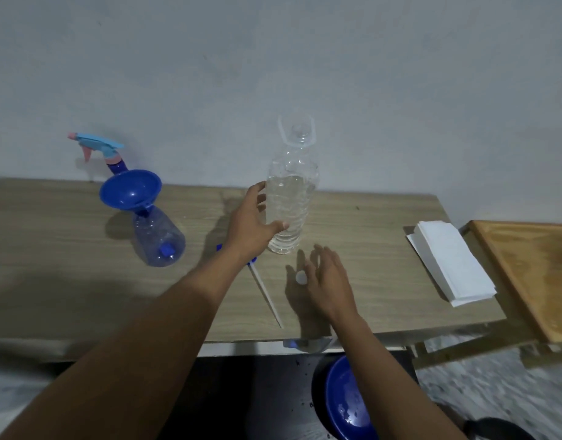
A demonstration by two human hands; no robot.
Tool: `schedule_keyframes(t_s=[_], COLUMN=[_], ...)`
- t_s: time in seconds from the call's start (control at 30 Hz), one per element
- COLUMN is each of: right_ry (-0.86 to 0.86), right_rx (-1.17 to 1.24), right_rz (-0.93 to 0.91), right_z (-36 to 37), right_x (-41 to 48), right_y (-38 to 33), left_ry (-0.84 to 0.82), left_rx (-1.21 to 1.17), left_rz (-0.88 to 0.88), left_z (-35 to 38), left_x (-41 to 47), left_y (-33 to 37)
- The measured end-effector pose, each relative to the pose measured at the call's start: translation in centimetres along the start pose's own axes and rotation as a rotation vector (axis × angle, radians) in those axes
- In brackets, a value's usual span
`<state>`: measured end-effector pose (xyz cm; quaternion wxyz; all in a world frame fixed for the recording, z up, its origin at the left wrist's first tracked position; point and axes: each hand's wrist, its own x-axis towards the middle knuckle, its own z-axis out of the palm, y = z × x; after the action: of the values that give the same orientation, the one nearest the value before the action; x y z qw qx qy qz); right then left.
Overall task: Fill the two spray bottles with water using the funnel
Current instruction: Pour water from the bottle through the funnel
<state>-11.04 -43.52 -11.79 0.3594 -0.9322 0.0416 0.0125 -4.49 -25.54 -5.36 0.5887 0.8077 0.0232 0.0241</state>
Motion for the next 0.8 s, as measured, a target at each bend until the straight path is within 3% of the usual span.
schedule_keyframes(t_s=[0.23,0.43,0.53,0.6,0.7,0.8], right_ry=[0.287,0.325,0.339,0.383,0.431,0.443], right_rx=[0.403,0.455,0.463,0.475,0.45,0.432], right_rz=[-0.165,-0.222,-0.19,-0.192,-0.214,-0.264], right_z=[-3.4,-3.2,-2.0,-1.4,-0.9,-0.7], right_x=[2.5,6.0,6.3,6.5,7.0,7.5], right_y=[-9.0,-12.3,-12.8,-13.0,-13.1,-13.1], left_ry=[0.315,0.695,0.84,0.853,0.695,0.565], left_rx=[0.12,0.343,0.386,0.413,0.296,0.201], left_rz=[0.126,0.326,0.232,0.124,-0.033,-0.08], left_z=[-4.3,-10.1,-13.0,-14.7,-16.7,-17.8], left_x=[-5.8,-7.5,-6.7,-6.0,-5.0,-4.1], left_y=[2.8,3.3,2.6,1.7,0.7,-0.3])
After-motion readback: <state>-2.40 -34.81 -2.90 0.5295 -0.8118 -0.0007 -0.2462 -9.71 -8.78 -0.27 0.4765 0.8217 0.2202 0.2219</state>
